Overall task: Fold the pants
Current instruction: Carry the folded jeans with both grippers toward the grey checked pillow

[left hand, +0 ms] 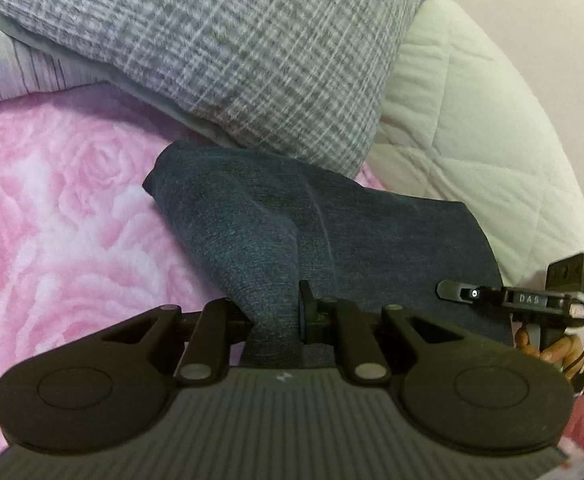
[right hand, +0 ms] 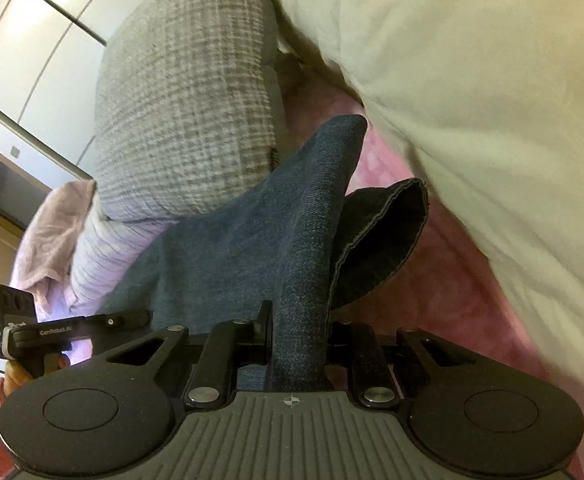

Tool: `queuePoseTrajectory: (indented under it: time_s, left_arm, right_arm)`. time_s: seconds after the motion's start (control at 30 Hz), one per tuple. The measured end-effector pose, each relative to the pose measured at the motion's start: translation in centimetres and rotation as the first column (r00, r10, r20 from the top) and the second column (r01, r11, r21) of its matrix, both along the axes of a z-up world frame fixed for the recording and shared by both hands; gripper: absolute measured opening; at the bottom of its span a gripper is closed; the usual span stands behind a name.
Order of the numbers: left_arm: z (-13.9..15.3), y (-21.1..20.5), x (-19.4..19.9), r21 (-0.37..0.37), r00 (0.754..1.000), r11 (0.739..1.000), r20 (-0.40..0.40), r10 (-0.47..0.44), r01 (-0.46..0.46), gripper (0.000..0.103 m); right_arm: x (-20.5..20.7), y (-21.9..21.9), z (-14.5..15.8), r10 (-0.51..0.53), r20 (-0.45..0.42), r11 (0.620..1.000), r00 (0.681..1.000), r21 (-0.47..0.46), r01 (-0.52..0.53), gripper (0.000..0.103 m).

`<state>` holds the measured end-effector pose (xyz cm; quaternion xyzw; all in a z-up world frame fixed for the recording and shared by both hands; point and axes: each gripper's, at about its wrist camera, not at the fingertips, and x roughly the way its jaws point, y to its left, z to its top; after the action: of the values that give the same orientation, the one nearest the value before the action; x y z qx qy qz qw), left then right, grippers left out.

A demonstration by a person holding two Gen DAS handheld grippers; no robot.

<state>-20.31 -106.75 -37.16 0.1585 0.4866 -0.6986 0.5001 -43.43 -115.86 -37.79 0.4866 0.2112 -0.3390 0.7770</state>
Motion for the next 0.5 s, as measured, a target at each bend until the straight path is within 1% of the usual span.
queuePoseTrajectory:
  time_s: [0.07, 0.13, 0.17, 0.2, 0.27, 0.3, 0.33, 0.37, 0.4, 0.47, 0.5]
  left_arm:
    - [-0.9, -0.3, -0.2, 0.013, 1.0, 1.0, 0.004, 0.005, -0.005, 0.011]
    - [-1.7, -0.4, -0.1, 0.018, 1.0, 1.0, 0.004, 0.015, -0.016, 0.011]
    - [-2.1, -0.3, -0.1, 0.019, 1.0, 1.0, 0.007, 0.016, -0.016, 0.013]
    - [-2.2, -0.2, -0.1, 0.016, 1.0, 1.0, 0.017, 0.014, -0.014, 0.017]
    - [-2.0, 0.1, -0.3, 0.014, 0.999, 1.0, 0.052, 0.016, -0.016, 0.022]
    - [-1.9, 0.3, -0.2, 0.017, 0.998, 1.0, 0.064, 0.021, -0.023, 0.025]
    - [-1.6, 0.6, 0.1, 0.019, 0.997, 0.999, 0.069, 0.033, -0.035, 0.027]
    - [-1.3, 0.9, 0.3, 0.019, 0.996, 0.999, 0.075, 0.047, -0.049, 0.027]
    - [-0.8, 1.1, 0.5, 0.016, 0.994, 0.998, 0.093, 0.059, -0.06, 0.027]
    - [0.3, 1.6, 0.8, 0.0, 0.988, 0.997, 0.131, 0.078, -0.079, 0.027]
    - [0.8, 1.8, 0.9, -0.008, 0.984, 0.995, 0.15, 0.095, -0.095, 0.026]
  right_arm:
    - [-0.1, -0.4, -1.1, -0.001, -0.017, 1.0, 1.0, 0.025, 0.002, 0.014]
    - [-0.3, -0.7, -2.0, -0.017, -0.027, 0.999, 1.0, 0.045, 0.018, 0.017]
    - [-0.4, -0.8, -2.3, -0.029, -0.037, 0.998, 0.999, 0.059, 0.032, 0.026]
    - [-0.4, -0.9, -2.5, -0.04, -0.062, 0.997, 0.997, 0.064, 0.044, 0.037]
    - [-0.3, -0.7, -2.2, -0.064, -0.117, 0.995, 0.991, 0.068, 0.072, 0.043]
    - [-0.3, -0.4, -1.8, -0.086, -0.147, 0.993, 0.985, 0.063, 0.096, 0.051]
    - [-0.2, 0.1, -1.0, -0.124, -0.208, 0.99, 0.97, 0.037, 0.134, 0.054]
    - [0.0, 0.8, -0.1, -0.166, -0.288, 0.985, 0.943, -0.01, 0.171, 0.054]
    - [0.2, 1.5, 0.7, -0.197, -0.348, 0.98, 0.917, -0.051, 0.191, 0.054]
    - [0.5, 3.0, 2.6, -0.245, -0.425, 0.97, 0.871, -0.118, 0.214, 0.054]
    - [0.7, 3.5, 3.4, -0.262, -0.442, 0.964, 0.858, -0.151, 0.217, 0.053]
